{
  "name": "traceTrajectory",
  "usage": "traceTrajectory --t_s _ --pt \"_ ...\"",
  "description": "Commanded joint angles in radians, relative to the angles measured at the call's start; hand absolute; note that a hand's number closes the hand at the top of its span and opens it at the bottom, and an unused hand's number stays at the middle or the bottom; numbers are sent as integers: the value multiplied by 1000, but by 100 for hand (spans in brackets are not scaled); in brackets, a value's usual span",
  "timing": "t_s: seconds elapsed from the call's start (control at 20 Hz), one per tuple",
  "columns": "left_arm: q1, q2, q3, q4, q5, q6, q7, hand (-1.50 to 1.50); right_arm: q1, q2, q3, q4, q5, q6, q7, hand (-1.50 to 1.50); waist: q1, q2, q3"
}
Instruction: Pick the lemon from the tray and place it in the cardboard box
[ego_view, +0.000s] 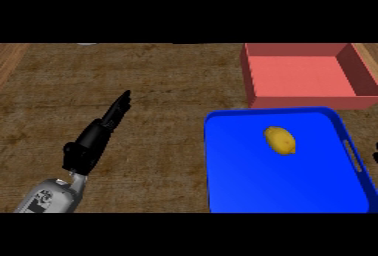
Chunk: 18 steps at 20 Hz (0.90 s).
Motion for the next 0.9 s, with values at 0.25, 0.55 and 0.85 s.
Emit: traceTrajectory --t_s 0.25,0.55,0.85 --pt "-32 -67 13 51 -38 -18 6 0 155 -96 -58 -335 -41 246 278 -150 16 5 1" --pt "-21 -48 72 39 -48 -95 -5 0 -54 23 56 -224 36 299 402 -150 37 7 3" --pt "-59 -144 75 63 -126 -79 30 0 -198 115 85 -146 118 367 472 -150 32 7 3"
